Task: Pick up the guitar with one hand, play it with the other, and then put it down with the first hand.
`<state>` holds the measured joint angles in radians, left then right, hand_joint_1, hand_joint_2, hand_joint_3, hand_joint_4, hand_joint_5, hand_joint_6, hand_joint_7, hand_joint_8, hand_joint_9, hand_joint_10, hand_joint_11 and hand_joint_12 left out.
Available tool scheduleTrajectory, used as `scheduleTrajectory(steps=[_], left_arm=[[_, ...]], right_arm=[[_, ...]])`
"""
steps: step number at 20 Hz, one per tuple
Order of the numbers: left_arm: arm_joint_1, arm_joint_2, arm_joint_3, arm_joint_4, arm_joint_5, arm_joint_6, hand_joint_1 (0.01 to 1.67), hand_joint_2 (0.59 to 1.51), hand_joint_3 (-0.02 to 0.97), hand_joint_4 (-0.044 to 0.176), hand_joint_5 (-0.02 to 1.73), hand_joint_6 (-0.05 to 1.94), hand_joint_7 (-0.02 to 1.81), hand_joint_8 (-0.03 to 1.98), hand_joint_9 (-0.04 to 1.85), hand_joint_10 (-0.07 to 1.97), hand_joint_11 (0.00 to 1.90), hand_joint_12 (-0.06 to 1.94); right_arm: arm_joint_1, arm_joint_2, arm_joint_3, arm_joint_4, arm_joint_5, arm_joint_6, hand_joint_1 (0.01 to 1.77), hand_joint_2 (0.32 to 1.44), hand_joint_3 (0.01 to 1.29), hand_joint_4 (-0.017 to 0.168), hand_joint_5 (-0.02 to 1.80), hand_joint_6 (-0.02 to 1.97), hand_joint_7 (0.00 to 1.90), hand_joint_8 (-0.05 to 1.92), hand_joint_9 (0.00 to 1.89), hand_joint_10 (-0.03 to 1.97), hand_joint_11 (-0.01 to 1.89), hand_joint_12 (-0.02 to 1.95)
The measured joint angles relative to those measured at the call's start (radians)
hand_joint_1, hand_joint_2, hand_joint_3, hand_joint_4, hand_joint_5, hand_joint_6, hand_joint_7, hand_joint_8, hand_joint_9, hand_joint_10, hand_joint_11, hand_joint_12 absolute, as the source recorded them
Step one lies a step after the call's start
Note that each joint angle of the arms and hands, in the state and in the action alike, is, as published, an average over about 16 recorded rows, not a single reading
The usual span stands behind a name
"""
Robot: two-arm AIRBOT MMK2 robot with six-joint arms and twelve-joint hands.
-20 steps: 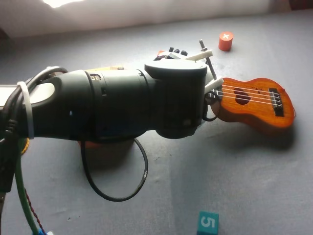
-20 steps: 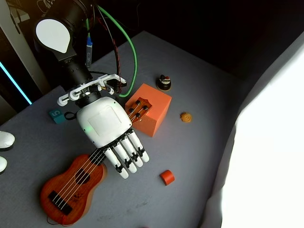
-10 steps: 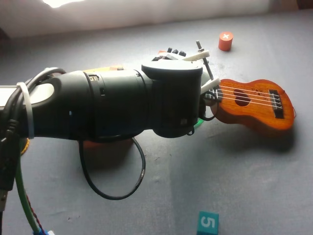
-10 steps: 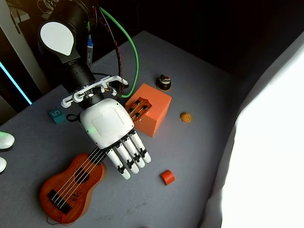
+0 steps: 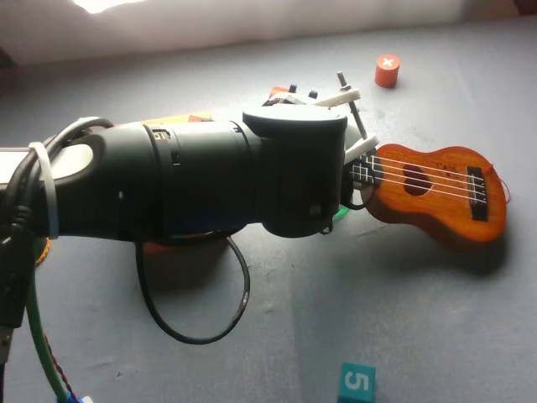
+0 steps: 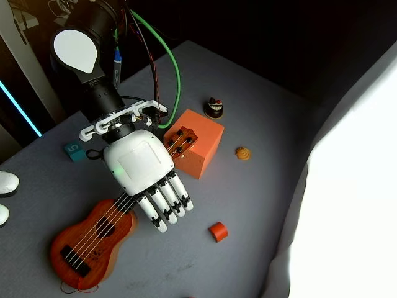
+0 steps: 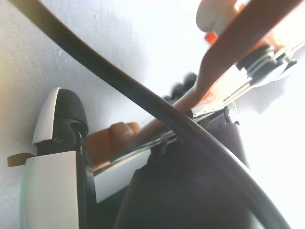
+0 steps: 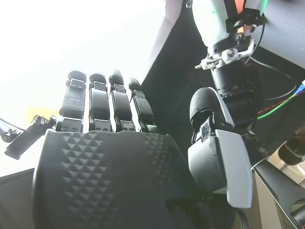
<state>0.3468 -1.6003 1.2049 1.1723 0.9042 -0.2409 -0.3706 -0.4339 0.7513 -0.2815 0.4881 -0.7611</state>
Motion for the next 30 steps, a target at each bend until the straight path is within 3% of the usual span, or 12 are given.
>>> scheduleTrajectory(steps=[7,10,14,17,24,30], left_arm=[[-0.001,-0.003,0.0,-0.001,-0.004,0.0,1.06,1.065,0.004,0.009,0.67,1.48,0.78,1.7,0.79,1.79,0.74,1.85],[-0.004,-0.004,-0.001,-0.004,-0.005,0.002,1.12,1.062,0.001,0.01,0.83,1.75,0.99,1.92,1.04,1.93,1.02,1.93],[-0.015,-0.003,-0.003,-0.014,-0.011,0.011,1.24,1.06,-0.005,0.004,1.04,1.79,1.26,1.96,1.34,1.93,1.34,1.93],[-0.028,0.007,-0.014,-0.031,-0.018,0.022,1.33,1.071,-0.009,0.002,1.14,1.79,1.36,1.96,1.46,1.93,1.47,1.93],[-0.072,0.056,-0.064,-0.099,-0.036,0.065,1.48,1.085,-0.015,-0.001,1.2,1.9,1.32,1.98,1.45,1.92,1.47,1.93],[-0.117,0.128,-0.13,-0.167,-0.07,0.11,1.48,1.087,-0.017,-0.002,1.2,1.9,1.31,1.98,1.43,1.91,1.45,1.92]], right_arm=[[0.0,0.0,0.0,0.0,0.007,-0.003,0.13,1.3,0.02,0.007,0.04,0.01,0.07,0.02,0.02,0.0,0.02,0.0],[0.0,0.0,0.0,-0.001,0.012,-0.009,0.13,1.3,0.02,0.007,0.04,0.01,0.07,0.02,0.02,0.0,0.02,0.0],[0.0,0.0,0.001,-0.012,0.011,-0.001,0.13,1.3,0.02,0.007,0.04,0.01,0.07,0.02,0.02,0.0,0.02,0.0],[0.0,0.0,0.004,-0.031,0.003,0.028,0.13,1.3,0.02,0.007,0.04,0.01,0.07,0.02,0.02,0.0,0.02,0.0],[0.0,0.001,0.034,-0.154,-0.035,0.237,0.13,1.3,0.02,0.005,0.04,0.02,0.07,0.02,0.02,0.0,0.02,0.0],[0.004,0.013,0.074,-0.377,-0.017,0.515,0.12,1.31,0.02,0.001,0.03,0.01,0.05,0.02,0.02,0.0,0.02,0.0]])
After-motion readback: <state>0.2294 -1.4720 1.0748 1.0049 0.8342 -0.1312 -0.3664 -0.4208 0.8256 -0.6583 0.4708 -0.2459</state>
